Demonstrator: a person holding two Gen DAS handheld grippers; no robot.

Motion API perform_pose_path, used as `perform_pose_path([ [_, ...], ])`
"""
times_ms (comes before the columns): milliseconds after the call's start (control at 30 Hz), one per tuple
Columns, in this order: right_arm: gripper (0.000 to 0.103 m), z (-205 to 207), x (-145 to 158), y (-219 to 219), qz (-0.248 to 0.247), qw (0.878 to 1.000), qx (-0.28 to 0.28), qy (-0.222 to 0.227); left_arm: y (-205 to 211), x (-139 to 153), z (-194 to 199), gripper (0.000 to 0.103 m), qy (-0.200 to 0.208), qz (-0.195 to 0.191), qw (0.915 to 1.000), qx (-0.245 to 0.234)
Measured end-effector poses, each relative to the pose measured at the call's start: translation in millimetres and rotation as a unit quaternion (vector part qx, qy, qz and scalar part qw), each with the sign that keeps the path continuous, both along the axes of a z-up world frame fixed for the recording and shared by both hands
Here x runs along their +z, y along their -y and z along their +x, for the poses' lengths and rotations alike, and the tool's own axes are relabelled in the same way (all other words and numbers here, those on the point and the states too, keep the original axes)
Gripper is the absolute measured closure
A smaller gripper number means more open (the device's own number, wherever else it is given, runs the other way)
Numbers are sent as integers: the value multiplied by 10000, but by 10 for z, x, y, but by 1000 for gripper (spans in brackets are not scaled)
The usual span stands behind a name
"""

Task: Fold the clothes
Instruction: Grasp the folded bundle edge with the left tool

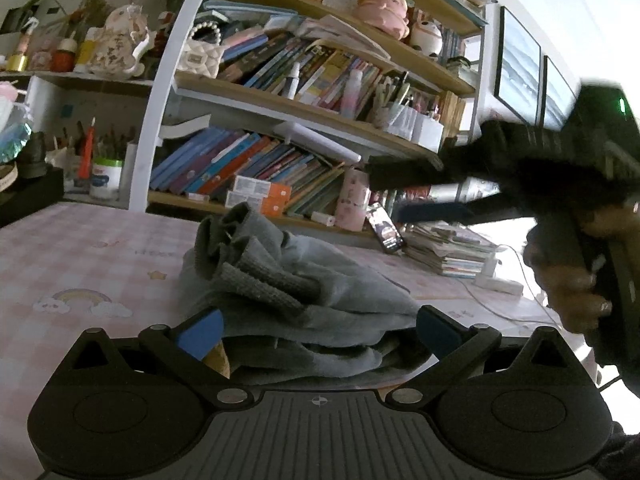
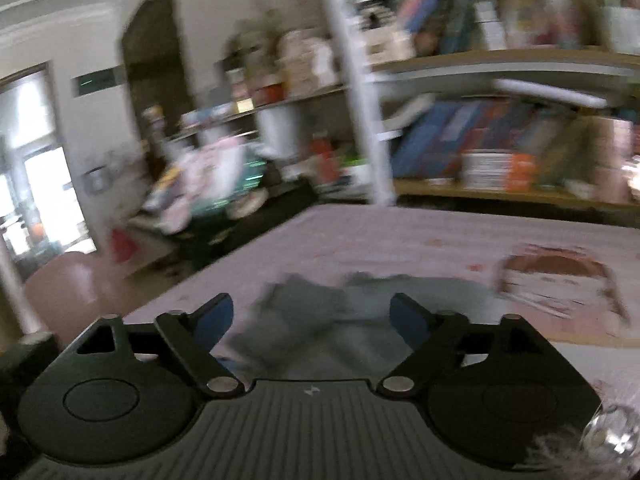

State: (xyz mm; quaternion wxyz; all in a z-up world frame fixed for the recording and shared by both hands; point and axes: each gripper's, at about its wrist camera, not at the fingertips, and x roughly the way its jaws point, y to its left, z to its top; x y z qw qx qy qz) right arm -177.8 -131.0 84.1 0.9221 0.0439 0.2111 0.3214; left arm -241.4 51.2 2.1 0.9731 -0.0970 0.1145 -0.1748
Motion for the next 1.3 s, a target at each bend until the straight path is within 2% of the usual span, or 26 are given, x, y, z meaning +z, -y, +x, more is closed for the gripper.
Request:
perform_pose_path([
  [100,6,31,-164,277,-125,9959,-894,-44,-21,79,-13,0,146,-87,9998,32],
  [167,5,93,-301,421,-129,9905,-1336,-295,-46,136,-3,0,260,-138,9995,72],
  [300,5,211,-563,597,232,9818,-1623,-961,-126,221,100,0,464,-168,9979,415],
  [400,5,254,-710,596,335,9775,-1666,-1249,-243,204,247,2,334,-332,9964,701],
  [500,4,254,-766,554,364,9776,-1618,-1296,-366,174,403,14,156,-554,9939,937],
  [533,3,249,-776,538,374,9780,-1595,-1288,-409,148,464,21,45,-692,9930,961],
  [600,3,247,-776,502,363,9791,-1547,-1265,-456,86,564,38,-187,-959,9924,751],
  [667,3,255,-771,466,333,9800,-1513,-1248,-495,23,659,80,-415,-1220,9904,492],
  [700,3,255,-774,455,317,9802,-1501,-1252,-504,6,683,81,-440,-1295,9898,387],
  [733,3,259,-780,443,303,9801,-1496,-1269,-508,-4,696,86,-420,-1341,9896,294],
  [800,3,263,-788,425,294,9800,-1475,-1302,-561,42,630,89,-185,-1531,9879,185],
  [867,2,259,-783,411,317,9808,-1421,-1294,-687,116,532,89,133,-1926,9812,42],
  [933,2,251,-770,395,353,9819,-1370,-1257,-834,124,500,89,184,-2220,9748,90],
  [967,2,247,-764,385,366,9824,-1344,-1243,-899,84,519,89,108,-2330,9722,195],
  [1100,2,256,-788,337,310,9828,-1289,-1288,-1034,-332,740,86,-768,-2325,9649,955],
  [1167,2,269,-812,323,297,9821,-1286,-1343,-1028,-428,738,84,-713,-2411,9631,965],
  [1300,2,272,-801,318,281,9819,-1296,-1353,-1039,-362,739,77,-715,-2306,9653,995],
])
